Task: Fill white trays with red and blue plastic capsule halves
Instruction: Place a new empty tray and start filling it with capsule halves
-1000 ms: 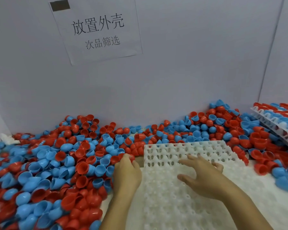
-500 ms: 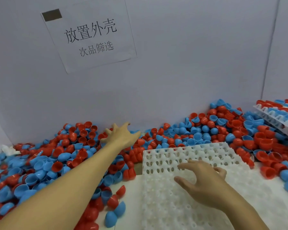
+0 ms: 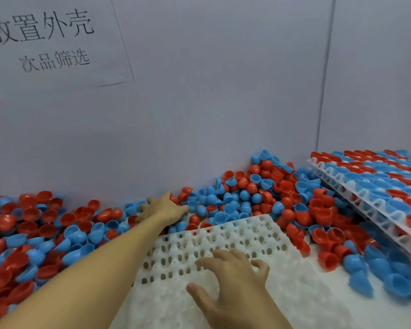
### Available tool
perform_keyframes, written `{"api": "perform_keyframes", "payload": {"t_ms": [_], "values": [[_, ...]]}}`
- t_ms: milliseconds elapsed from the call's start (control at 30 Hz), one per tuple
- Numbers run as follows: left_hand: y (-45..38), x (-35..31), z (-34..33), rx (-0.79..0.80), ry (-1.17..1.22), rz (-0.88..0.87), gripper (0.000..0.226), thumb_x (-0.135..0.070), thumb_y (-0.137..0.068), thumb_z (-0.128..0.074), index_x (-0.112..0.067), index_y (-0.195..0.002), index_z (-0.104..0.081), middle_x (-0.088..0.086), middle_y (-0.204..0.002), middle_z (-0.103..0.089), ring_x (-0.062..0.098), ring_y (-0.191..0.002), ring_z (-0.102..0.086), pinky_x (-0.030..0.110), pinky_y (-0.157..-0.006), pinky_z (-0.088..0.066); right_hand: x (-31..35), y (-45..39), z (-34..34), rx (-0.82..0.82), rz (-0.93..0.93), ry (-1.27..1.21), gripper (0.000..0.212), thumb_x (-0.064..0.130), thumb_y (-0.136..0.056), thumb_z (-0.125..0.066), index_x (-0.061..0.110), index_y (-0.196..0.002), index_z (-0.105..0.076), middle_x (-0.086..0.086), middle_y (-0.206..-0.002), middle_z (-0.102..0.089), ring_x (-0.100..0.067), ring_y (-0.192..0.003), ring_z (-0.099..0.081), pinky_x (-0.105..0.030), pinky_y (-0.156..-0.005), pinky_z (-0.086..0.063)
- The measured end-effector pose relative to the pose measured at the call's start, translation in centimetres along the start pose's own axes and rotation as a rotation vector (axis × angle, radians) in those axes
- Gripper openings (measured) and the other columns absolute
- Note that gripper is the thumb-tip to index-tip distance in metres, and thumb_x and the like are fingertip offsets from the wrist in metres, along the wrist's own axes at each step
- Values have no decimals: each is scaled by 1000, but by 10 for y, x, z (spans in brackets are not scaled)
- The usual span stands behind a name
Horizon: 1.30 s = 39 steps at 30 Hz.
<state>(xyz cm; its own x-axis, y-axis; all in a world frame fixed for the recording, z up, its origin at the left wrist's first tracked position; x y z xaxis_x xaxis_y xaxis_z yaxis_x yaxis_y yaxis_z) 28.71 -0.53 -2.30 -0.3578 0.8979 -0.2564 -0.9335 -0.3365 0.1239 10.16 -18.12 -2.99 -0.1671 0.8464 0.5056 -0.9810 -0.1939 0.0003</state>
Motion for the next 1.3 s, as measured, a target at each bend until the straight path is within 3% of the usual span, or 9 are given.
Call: {"api": "perform_keyframes", "payload": {"t_ms": [233, 400, 467, 567, 633, 833, 1033, 1167, 1300], "values": [[2, 3, 11, -46, -23, -193, 50, -51, -87, -66, -31, -129, -50, 6, -132, -59, 29, -113, -58, 44, -95, -52, 1, 2, 1, 16, 10, -4, 58, 70, -87, -49, 45, -139, -42, 17, -157, -28, -10, -148, -10, -51, -112, 2], [1, 16, 24, -163, 154, -147, 73, -49, -96, -61, -25, -155, -26, 13, -146, -52, 35, -126, -55, 44, -98, -48, 2, 4, 3, -2, 14, -10, 55, 68, -89, -48, 45, -138, -43, 19, -155, -31, -9, -148, -12, -51, -112, 1], [2, 20, 34, -192, 254, -100, 64, -48, -96, -61, -21, -149, -36, 15, -136, -56, 34, -115, -59, 41, -91, -52, 3, 5, 3, -8, 14, -11, 55, 68, -89, -48, 46, -138, -42, 19, -155, -31, -9, -147, -14, -50, -112, 1], [6, 21, 50, -267, 561, -34, 25, -38, -92, -65, -16, -102, -58, 14, -98, -59, 25, -65, -53, 26, -48, -44, 4, 5, 2, -14, 14, -8, 53, 68, -90, -48, 46, -138, -43, 20, -154, -32, -9, -147, -15, -48, -110, 2], [12, 23, 60, -266, 888, 7, 17, -26, -85, -66, -14, -81, -54, 13, -79, -49, 24, -52, -33, 21, -41, -32, 4, 5, 2, -25, 11, -27, 51, 66, -91, -47, 46, -138, -44, 21, -153, -33, -9, -147, -15, -47, -110, 1], [87, 29, 86, -20, 1678, 165, 26, -41, -88, -69, -17, -89, -61, 6, -77, -52, 16, -58, -44, 25, -48, -46, 8, 7, 4, -148, -3, -112, 39, 57, -96, -46, 46, -133, -47, 26, -137, -45, -3, -139, -28, -43, -111, -6], [192, 62, 65, 141, 2024, 204, 37, -45, -84, -72, -12, -98, -65, 8, -77, -67, 16, -58, -60, 23, -41, -48, 29, 12, 12, -364, 126, -311, 25, 39, -99, -53, 41, -123, -59, 27, -115, -58, 8, -113, -47, -20, -102, -32], [238, 82, 41, 132, 2158, 248, 35, -46, -82, -72, -11, -87, -72, 8, -72, -68, 17, -52, -61, 24, -39, -47, 51, 20, 4, -158, 155, -698, 23, 22, -99, -56, 30, -118, -66, 16, -89, -72, 8, -86, -66, -8, -68, -50], [244, 86, 37, 185, 2200, 164, 41, -45, -84, -67, -10, -64, -73, 7, -63, -64, 17, -48, -60, 24, -38, -47, 72, 26, -14, 69, 73, -996, 33, 21, -91, -68, 37, -116, -55, 5, -84, -77, -7, -80, -73, -19, -67, -56]]}}
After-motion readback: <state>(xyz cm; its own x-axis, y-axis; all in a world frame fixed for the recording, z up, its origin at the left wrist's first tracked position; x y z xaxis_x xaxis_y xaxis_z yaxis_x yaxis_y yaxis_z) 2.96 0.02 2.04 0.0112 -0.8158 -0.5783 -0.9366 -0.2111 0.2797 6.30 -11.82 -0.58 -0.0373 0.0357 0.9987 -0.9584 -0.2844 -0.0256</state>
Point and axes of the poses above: each hand's wrist, its own y-axis away from the middle knuckle, its own z-axis out of the back of the hand, x = y × z, the point moved 2 cm from there along -y, towards the middle knuckle
